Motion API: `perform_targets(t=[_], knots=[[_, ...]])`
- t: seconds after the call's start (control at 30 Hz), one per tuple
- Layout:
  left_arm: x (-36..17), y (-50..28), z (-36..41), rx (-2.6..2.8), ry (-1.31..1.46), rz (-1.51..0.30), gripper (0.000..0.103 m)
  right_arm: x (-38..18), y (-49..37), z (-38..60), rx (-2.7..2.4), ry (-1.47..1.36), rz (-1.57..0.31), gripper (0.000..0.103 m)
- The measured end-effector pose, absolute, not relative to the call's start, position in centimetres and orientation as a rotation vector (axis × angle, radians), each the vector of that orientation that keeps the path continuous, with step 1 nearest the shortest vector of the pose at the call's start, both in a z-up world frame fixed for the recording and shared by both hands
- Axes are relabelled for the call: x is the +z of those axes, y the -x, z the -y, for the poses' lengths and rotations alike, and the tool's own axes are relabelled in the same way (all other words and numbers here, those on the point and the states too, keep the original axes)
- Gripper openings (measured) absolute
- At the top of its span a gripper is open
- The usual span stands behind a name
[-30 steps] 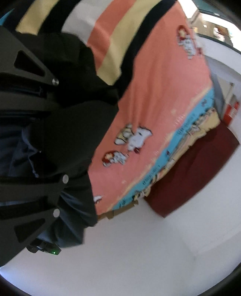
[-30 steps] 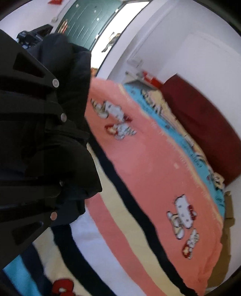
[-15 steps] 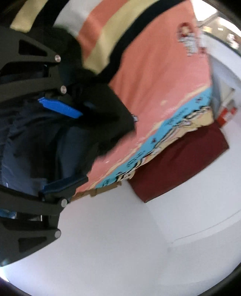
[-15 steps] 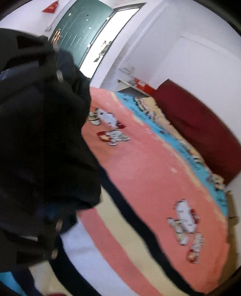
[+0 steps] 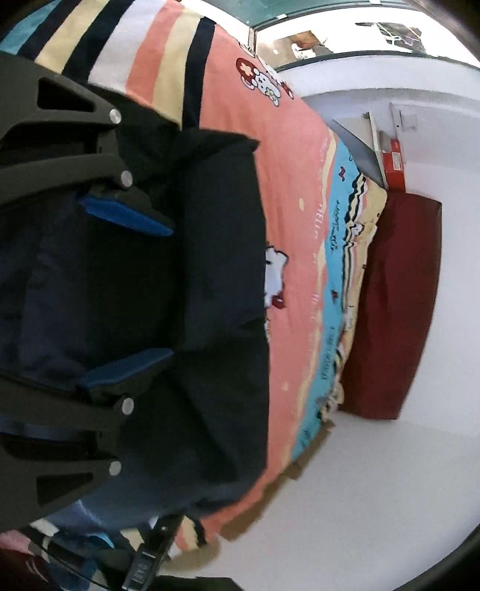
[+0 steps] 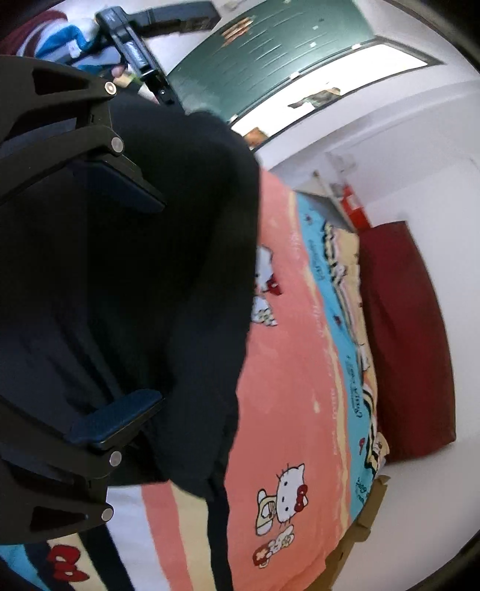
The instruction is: Fold large clothes
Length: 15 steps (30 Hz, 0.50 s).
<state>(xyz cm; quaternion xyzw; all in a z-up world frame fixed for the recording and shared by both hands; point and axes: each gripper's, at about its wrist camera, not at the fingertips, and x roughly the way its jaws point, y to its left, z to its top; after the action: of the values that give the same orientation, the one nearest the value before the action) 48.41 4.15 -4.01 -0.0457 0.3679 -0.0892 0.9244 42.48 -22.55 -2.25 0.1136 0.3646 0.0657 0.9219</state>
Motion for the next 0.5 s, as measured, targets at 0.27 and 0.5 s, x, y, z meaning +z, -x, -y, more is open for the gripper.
perform_targets(t=[0.27, 0.5], knots=[[-6.0, -48.8, -2.8, -0.156, 0.025, -0.743, 0.062, -7.2, -44.5, 23.3, 0.107, -0.229, -0.845, 0.1], [-6.4, -48.8, -2.9, -0.154, 0.027, -0.742, 0.062, -8.3, -44.7, 23.6, 0.104, -0.232, -0.855, 0.101]])
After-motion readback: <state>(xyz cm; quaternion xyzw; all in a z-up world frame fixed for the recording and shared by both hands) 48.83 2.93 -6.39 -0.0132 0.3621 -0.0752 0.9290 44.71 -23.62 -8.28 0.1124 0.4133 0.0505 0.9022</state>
